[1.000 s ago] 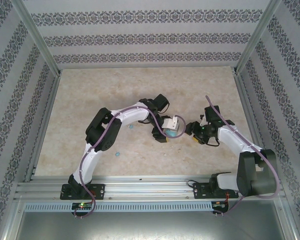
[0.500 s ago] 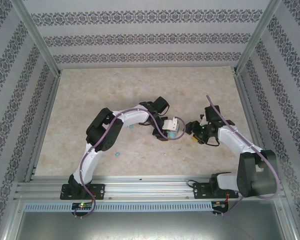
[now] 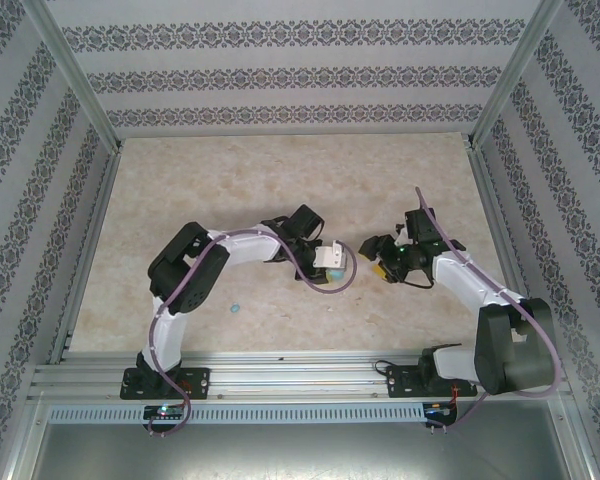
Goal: Insert wireless bluetooth earbuds into charging case
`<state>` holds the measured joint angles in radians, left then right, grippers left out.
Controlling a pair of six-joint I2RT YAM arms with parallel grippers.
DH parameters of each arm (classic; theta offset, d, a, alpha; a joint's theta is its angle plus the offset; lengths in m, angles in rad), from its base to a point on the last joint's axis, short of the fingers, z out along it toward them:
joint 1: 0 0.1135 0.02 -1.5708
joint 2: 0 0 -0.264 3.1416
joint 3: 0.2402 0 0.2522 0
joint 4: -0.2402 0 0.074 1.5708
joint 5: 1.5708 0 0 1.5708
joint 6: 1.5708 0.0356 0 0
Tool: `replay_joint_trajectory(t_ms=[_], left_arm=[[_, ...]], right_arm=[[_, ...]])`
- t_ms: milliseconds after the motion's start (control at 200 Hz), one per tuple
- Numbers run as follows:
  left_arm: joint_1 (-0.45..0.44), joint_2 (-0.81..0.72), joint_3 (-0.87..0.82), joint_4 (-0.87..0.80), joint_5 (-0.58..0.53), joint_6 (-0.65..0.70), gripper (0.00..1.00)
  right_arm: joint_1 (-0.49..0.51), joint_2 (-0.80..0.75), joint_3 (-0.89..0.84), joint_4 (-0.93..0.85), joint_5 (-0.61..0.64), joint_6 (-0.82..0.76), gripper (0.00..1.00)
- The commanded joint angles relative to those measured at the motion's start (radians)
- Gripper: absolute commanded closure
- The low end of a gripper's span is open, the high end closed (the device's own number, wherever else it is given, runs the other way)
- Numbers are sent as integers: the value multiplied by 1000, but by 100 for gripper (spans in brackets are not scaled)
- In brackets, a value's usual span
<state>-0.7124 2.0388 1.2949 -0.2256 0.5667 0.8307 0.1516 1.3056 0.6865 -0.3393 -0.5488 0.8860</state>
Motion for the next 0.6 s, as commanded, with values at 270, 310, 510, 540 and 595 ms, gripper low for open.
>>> replay_joint_trajectory(t_ms=[270, 310, 510, 540, 595], left_arm=[[68, -245, -143, 205, 10, -222, 73], [76, -259, -148, 204, 34, -239, 73], [132, -308, -171, 249, 218, -376, 73], [143, -314, -176, 265, 243, -402, 73], [159, -326, -186, 291, 286, -441, 73]], right_arm=[[144, 28, 119, 138, -66, 221, 40], [155, 35, 130, 151, -74, 230, 40], [192, 60, 157, 248, -133, 256, 40], [197, 64, 160, 262, -142, 258, 40], [207, 69, 169, 284, -160, 258, 40]])
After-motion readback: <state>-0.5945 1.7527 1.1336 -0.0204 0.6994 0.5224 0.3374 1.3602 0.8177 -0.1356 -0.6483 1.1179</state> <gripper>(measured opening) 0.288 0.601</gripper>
